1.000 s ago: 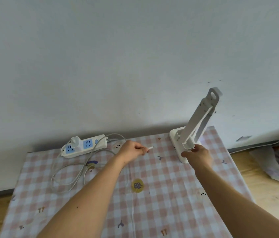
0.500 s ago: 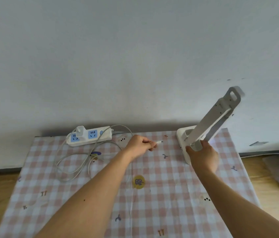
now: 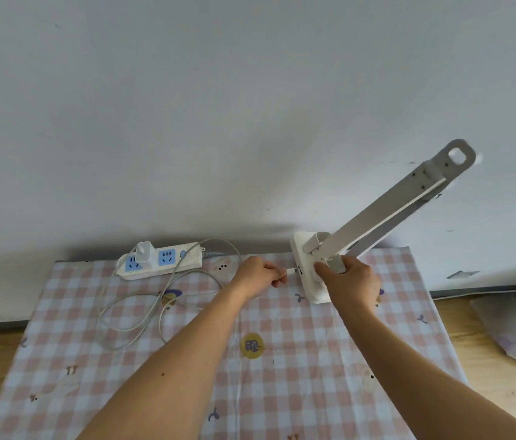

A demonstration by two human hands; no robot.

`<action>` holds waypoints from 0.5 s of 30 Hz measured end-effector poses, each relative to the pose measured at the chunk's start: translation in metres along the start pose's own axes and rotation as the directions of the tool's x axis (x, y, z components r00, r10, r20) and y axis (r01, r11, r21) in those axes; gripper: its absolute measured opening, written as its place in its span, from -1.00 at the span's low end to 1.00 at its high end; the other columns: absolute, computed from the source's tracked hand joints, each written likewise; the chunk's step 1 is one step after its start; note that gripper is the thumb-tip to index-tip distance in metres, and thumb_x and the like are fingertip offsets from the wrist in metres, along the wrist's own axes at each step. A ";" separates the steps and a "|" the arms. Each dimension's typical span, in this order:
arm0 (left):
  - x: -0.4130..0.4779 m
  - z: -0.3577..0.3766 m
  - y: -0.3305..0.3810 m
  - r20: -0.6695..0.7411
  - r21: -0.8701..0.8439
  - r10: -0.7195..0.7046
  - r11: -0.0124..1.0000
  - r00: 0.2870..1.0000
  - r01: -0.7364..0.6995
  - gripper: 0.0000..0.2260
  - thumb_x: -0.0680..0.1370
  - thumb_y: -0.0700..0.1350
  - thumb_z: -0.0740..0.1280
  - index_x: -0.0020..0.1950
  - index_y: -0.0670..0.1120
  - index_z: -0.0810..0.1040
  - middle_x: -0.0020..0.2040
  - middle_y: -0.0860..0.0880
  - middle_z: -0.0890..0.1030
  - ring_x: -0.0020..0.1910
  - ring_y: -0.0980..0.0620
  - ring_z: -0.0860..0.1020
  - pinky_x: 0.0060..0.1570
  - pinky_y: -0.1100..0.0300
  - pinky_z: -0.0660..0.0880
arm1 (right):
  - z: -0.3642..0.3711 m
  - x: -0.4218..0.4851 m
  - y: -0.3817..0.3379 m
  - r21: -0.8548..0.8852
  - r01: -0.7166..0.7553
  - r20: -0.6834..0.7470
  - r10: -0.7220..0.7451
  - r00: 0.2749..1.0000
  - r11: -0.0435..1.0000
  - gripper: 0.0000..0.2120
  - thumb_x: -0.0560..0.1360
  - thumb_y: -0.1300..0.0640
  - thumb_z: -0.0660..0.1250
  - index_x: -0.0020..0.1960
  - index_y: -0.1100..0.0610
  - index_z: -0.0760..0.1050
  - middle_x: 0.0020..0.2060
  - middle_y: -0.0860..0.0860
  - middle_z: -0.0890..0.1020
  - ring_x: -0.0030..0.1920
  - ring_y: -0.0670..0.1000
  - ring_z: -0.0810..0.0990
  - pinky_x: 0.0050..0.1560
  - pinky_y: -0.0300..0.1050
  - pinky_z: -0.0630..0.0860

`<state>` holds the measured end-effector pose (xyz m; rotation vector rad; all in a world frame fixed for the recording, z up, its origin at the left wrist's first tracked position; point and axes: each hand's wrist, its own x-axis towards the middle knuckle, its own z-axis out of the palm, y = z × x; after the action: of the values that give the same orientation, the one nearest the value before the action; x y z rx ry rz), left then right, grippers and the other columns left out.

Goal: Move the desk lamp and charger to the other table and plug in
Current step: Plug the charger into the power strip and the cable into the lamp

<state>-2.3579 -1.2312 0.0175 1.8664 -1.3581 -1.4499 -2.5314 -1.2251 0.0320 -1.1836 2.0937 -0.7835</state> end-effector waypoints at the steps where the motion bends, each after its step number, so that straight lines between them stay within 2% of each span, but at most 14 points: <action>1: 0.000 0.000 0.001 0.003 -0.004 0.004 1.000 1.000 -0.004 -0.79 0.56 -0.06 0.31 -0.14 -0.08 0.70 -0.36 0.08 0.59 -0.32 0.18 0.48 -0.29 0.30 0.33 | -0.001 -0.001 -0.002 0.019 -0.005 0.010 0.005 1.000 1.000 -0.82 0.31 -0.06 0.46 -0.20 0.02 0.59 -0.42 -0.12 0.56 -0.37 -0.10 0.50 -0.44 -0.24 0.26; 8: 0.000 -0.006 0.005 0.037 0.009 0.015 1.000 0.999 -0.015 -0.80 0.55 -0.05 0.32 -0.15 -0.09 0.70 -0.36 0.08 0.60 -0.30 0.17 0.49 -0.27 0.28 0.33 | -0.004 -0.007 -0.008 0.079 -0.030 0.027 0.028 0.999 0.996 -0.85 0.32 -0.03 0.48 -0.21 0.01 0.57 -0.34 -0.01 0.66 -0.28 0.03 0.61 -0.32 -0.14 0.47; 12: 0.000 -0.006 0.007 0.051 0.058 0.019 0.998 0.999 -0.022 -0.79 0.54 -0.02 0.33 -0.17 -0.07 0.70 -0.36 0.09 0.60 -0.28 0.17 0.50 -0.25 0.26 0.36 | -0.005 -0.011 -0.011 0.091 -0.030 0.016 0.028 0.999 0.995 -0.85 0.32 -0.02 0.49 -0.26 -0.01 0.54 -0.36 -0.02 0.65 -0.30 0.01 0.60 -0.37 -0.18 0.43; 15: -0.001 -0.005 0.008 0.058 0.150 0.031 0.988 0.998 -0.039 -0.77 0.54 0.00 0.32 -0.25 -0.01 0.68 -0.36 0.10 0.60 -0.24 0.12 0.53 -0.19 0.22 0.41 | -0.006 -0.014 -0.014 0.079 -0.028 -0.002 0.029 1.000 0.996 -0.85 0.31 -0.02 0.49 -0.21 0.00 0.57 -0.39 -0.08 0.60 -0.35 -0.04 0.56 -0.42 -0.22 0.35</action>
<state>-2.3566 -1.2353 0.0262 1.8963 -1.5590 -1.4273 -2.5227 -1.2174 0.0487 -1.1088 2.0582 -0.8469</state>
